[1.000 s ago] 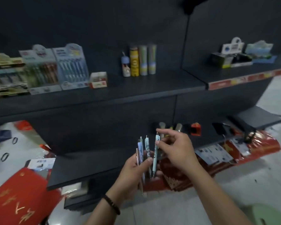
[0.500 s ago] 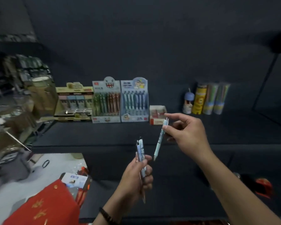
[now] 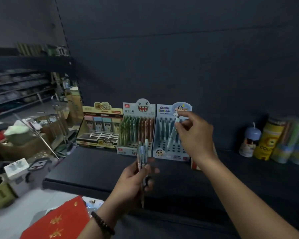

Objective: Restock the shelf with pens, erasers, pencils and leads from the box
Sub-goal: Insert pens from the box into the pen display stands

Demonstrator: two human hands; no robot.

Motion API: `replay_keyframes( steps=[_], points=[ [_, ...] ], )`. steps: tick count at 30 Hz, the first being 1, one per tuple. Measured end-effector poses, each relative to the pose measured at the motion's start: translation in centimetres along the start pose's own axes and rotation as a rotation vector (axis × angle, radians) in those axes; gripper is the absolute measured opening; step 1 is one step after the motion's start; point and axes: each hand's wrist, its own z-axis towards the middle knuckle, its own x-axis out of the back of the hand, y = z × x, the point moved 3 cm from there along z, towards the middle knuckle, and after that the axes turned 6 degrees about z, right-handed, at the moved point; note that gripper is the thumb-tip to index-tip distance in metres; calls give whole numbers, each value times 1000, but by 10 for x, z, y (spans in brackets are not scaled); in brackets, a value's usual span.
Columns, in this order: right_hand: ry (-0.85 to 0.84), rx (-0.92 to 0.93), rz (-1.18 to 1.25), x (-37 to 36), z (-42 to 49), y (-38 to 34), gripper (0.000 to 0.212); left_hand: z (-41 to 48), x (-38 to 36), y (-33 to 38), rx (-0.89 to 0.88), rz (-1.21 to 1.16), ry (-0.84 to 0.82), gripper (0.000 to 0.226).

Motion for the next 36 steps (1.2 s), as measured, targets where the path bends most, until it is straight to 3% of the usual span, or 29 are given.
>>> replay_keyframes(
  steps=[4,11,16,24,36],
  points=[
    [37,32,-72,-37,18,17,26,38,21,8,13,21,-18,26],
    [79,-24,-221,-89,36,30,21,90,55,17,30,45,-225,31],
    [108,-58,-284,-109,41,38,19,126,66,14,73,-14,-284,31],
    [58,-14,-402,-117,47,43,13,139,67,5,40,-96,-335,34],
    [-165,-161,-471,-116,49,47,18,132,70,9,38,-118,-348,32]
  ],
)
